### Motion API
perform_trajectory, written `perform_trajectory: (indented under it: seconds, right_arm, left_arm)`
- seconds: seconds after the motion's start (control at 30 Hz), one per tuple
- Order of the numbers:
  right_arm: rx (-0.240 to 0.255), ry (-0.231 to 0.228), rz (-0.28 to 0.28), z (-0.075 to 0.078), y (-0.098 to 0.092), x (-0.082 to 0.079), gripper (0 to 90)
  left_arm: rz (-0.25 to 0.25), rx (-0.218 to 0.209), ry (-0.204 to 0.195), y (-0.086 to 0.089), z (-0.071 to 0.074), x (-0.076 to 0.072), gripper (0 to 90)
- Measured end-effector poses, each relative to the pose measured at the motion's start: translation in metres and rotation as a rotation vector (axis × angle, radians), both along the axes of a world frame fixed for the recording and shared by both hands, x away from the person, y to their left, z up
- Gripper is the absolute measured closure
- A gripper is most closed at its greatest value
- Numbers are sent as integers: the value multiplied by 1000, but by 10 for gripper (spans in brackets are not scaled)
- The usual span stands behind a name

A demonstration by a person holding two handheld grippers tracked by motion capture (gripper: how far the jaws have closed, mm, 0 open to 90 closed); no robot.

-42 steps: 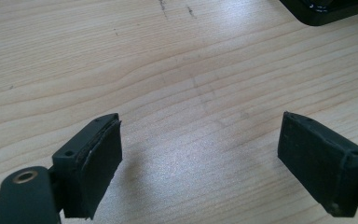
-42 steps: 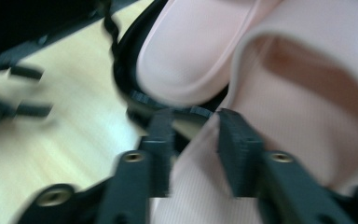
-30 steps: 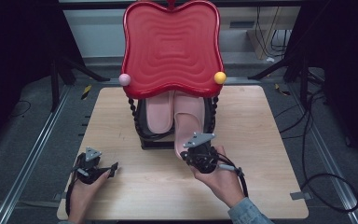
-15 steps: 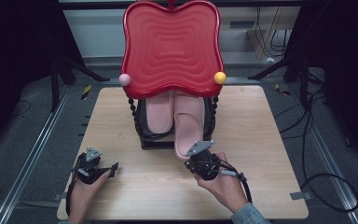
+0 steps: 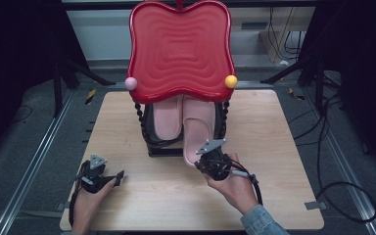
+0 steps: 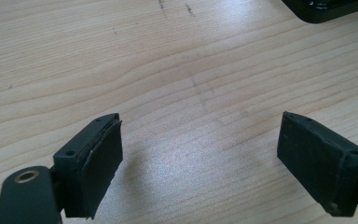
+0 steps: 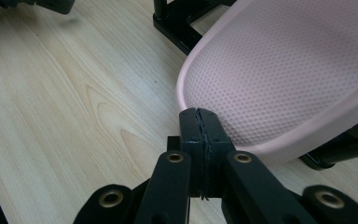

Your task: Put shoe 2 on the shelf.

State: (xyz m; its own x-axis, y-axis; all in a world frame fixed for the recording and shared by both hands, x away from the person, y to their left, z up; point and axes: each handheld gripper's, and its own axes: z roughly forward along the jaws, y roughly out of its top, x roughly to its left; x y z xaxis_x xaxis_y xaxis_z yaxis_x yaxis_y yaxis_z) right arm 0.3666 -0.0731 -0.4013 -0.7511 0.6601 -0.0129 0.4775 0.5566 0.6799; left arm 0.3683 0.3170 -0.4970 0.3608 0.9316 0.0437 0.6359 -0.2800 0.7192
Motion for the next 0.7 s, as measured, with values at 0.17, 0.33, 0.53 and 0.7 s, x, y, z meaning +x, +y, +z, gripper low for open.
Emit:
perform_trajectory:
  seconds: [0.17, 0.33, 0.53, 0.7]
  right_arm:
    - [4, -8, -2, 1, 0, -2, 900]
    - [-16, 8, 26, -4, 3, -10, 900]
    - [-51, 37, 14, -15, 2, -6, 900]
    - [-38, 17, -5, -10, 1, 1, 900]
  left_arm:
    - [-2, 1, 2, 0, -1, 0, 135]
    - [-1, 1, 1, -1, 0, 0, 135]
    - [-3, 3, 1, -1, 0, 0, 135]
    - [-2, 3, 4, 0, -1, 1, 136]
